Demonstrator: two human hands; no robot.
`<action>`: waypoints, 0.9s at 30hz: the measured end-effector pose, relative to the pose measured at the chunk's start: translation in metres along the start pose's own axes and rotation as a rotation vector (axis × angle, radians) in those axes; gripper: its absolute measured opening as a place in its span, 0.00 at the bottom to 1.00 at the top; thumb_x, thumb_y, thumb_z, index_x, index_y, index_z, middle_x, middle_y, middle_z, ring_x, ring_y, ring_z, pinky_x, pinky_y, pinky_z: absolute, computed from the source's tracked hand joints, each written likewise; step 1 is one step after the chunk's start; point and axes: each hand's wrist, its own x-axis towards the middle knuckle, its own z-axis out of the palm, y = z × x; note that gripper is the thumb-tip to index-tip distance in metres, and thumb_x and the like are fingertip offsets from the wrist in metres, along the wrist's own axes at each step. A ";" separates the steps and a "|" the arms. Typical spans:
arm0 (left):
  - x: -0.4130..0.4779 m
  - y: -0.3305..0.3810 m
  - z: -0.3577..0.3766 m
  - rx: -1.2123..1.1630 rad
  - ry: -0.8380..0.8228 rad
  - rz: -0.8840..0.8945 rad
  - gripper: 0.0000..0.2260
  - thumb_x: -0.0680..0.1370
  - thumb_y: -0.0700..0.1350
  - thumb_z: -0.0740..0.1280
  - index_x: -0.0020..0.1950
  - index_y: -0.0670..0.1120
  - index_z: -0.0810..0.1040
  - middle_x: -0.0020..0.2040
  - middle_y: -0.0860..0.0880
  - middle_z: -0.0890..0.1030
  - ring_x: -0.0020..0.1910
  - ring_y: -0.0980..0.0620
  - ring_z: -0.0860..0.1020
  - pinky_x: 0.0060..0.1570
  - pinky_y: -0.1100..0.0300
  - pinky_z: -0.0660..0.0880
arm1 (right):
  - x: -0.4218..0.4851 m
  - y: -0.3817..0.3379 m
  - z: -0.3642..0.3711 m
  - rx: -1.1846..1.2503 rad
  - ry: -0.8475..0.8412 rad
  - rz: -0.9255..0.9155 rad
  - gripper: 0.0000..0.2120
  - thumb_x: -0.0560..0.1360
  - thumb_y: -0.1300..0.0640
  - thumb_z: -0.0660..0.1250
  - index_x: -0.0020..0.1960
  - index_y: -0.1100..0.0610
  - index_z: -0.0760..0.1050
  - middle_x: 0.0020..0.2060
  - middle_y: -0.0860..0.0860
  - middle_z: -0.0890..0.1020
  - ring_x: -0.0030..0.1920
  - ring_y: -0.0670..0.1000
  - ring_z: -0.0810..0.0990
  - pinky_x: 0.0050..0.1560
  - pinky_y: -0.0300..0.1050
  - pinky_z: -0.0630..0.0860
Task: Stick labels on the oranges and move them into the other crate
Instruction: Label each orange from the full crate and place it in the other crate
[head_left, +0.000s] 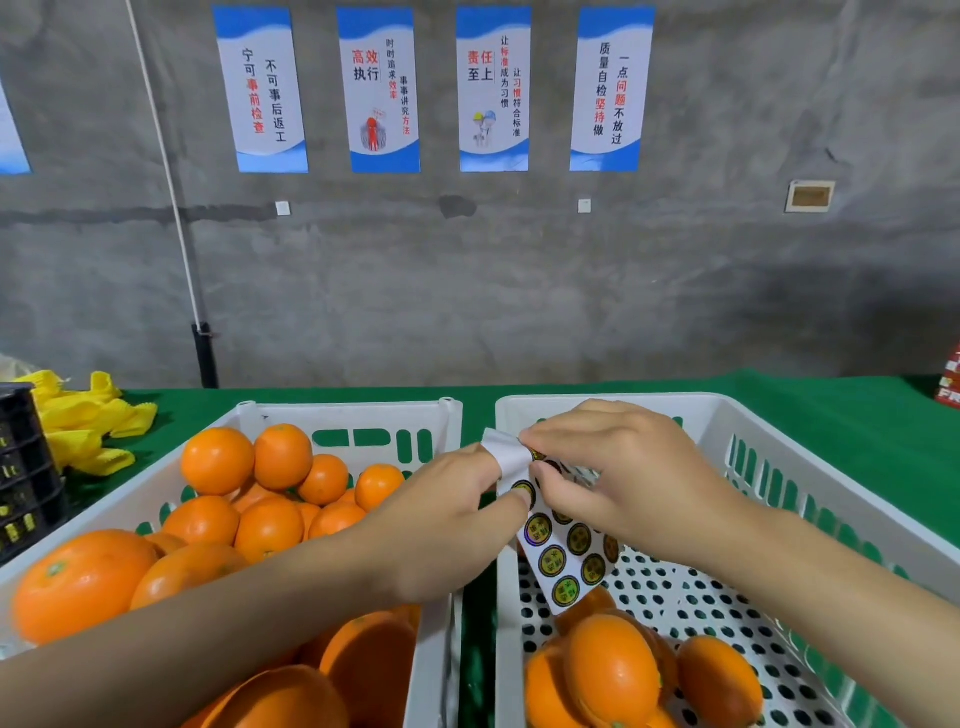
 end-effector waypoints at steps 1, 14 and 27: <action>0.000 -0.001 0.000 -0.003 -0.012 0.002 0.10 0.82 0.47 0.59 0.56 0.44 0.76 0.49 0.43 0.80 0.50 0.45 0.77 0.52 0.40 0.75 | 0.000 0.000 0.000 -0.040 -0.047 0.004 0.19 0.77 0.49 0.56 0.50 0.55 0.84 0.41 0.47 0.85 0.43 0.51 0.80 0.44 0.50 0.78; -0.001 -0.013 0.003 0.023 -0.101 -0.007 0.11 0.83 0.49 0.60 0.65 0.58 0.73 0.46 0.60 0.81 0.46 0.59 0.79 0.47 0.58 0.77 | 0.001 0.003 0.004 -0.055 -0.207 0.040 0.25 0.78 0.43 0.49 0.53 0.52 0.82 0.45 0.47 0.84 0.46 0.47 0.77 0.45 0.47 0.76; -0.001 -0.016 0.006 -0.011 -0.073 -0.021 0.08 0.84 0.48 0.58 0.48 0.49 0.74 0.34 0.48 0.71 0.32 0.53 0.69 0.33 0.52 0.67 | 0.000 -0.003 0.005 0.074 -0.163 0.118 0.28 0.73 0.40 0.50 0.50 0.55 0.83 0.45 0.52 0.85 0.48 0.50 0.80 0.48 0.50 0.78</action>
